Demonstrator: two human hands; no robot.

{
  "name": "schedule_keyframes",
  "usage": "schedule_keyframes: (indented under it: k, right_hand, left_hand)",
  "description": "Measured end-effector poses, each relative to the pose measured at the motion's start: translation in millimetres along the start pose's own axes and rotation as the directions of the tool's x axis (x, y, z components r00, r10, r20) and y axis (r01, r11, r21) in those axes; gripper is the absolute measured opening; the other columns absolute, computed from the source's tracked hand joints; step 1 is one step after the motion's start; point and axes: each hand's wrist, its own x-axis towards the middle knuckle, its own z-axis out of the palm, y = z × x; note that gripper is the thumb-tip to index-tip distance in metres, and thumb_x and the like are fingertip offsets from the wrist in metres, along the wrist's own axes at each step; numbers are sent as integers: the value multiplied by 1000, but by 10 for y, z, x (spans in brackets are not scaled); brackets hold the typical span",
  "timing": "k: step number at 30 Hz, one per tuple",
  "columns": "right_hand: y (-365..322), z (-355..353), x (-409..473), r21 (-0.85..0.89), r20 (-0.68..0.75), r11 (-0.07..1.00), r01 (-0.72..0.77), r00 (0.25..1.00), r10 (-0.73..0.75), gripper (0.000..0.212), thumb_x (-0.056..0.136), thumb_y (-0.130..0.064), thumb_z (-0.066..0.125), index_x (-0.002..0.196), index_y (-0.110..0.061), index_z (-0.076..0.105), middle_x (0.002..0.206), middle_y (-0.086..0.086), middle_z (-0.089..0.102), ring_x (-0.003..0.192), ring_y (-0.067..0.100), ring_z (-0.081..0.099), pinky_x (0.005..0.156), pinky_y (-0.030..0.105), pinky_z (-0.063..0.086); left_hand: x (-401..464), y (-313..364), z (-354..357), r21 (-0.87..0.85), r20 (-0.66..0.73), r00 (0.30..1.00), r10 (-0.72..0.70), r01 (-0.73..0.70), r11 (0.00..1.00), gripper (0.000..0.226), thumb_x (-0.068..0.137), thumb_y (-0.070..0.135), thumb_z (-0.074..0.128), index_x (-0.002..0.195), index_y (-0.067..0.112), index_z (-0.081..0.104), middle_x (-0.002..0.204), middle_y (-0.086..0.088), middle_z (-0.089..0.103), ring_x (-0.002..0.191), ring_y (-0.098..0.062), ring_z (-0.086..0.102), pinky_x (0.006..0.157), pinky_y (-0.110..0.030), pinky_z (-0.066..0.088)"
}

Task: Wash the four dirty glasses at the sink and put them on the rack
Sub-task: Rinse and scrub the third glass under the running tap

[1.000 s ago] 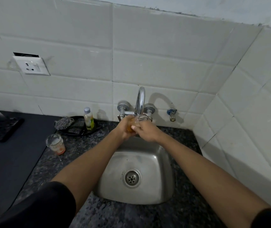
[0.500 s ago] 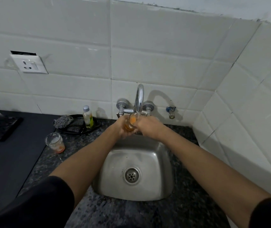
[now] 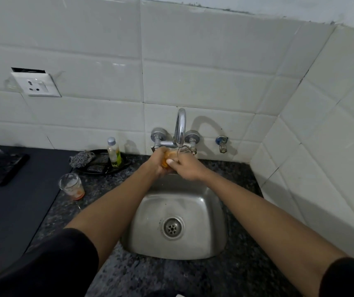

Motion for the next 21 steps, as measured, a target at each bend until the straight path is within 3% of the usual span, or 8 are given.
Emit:
schedule_keyframes:
  k: [2,5,8,10,14,16,18,21]
  right_hand:
    - [13,10,25,-4,6,1000,-30,1000,30,19,105,-31,55,99,-18,66,95,-2,65,84,12,59,80,38,50]
    - [59,-72,-31,-120,56,993,8,998,-1,15,104,-25,55,115,-17,60,106,-1,58,92,15,58,78,31,47]
    - [32,-40,-51,-125,35,992,-16,999,20,14,106,-26,56,110,-16,66,106,3,64,95,21,64,81,36,51]
    - [-39,-25,-1,8,13,999,-48,999,48,24,109,-30,51,94,-21,67,93,4,66,84,22,66,77,42,58]
    - [-41,-102,56,-170,48,985,-3,999,12,26,105,-30,54,120,-12,65,119,10,65,102,24,63,86,40,53]
    - [26,-102,42,-202,99,979,32,995,-12,24,104,-24,54,124,-13,63,121,9,66,103,24,63,87,39,53]
    - [33,-30,40,-130,40,991,-18,999,23,26,103,-26,58,126,-15,64,121,7,66,108,25,64,89,39,52]
    - [-66,27,71,10,-15,997,-80,997,81,28,105,-33,55,116,-12,69,108,3,65,100,22,63,86,36,48]
  left_hand:
    - [-19,-27,10,15,-4,1000,-21,21,1000,35,105,29,38,87,9,61,66,-7,68,65,-21,63,63,-36,49]
    - [-67,-7,9,31,25,999,-45,44,999,35,103,33,45,97,8,70,82,-11,70,71,-24,66,61,-35,55]
    - [-99,29,40,16,44,999,-8,7,1000,35,105,29,41,106,6,68,90,-14,72,87,-28,68,87,-48,56]
    - [-101,31,73,12,33,999,12,-12,1000,39,106,30,36,104,5,65,84,-16,73,90,-30,66,90,-52,52]
    - [-129,12,104,22,18,1000,-23,22,1000,43,106,31,34,85,7,63,64,-10,68,60,-24,66,54,-34,55]
    - [-121,28,79,38,30,1000,-7,6,999,44,106,36,38,87,6,66,74,-10,68,58,-22,65,48,-31,53]
    - [-85,35,41,26,20,1000,20,-20,999,41,106,34,38,93,7,67,81,-11,70,70,-23,67,59,-36,56]
    - [-44,7,21,29,-43,998,35,-34,999,40,104,29,35,88,9,64,76,-11,70,77,-24,67,72,-39,54]
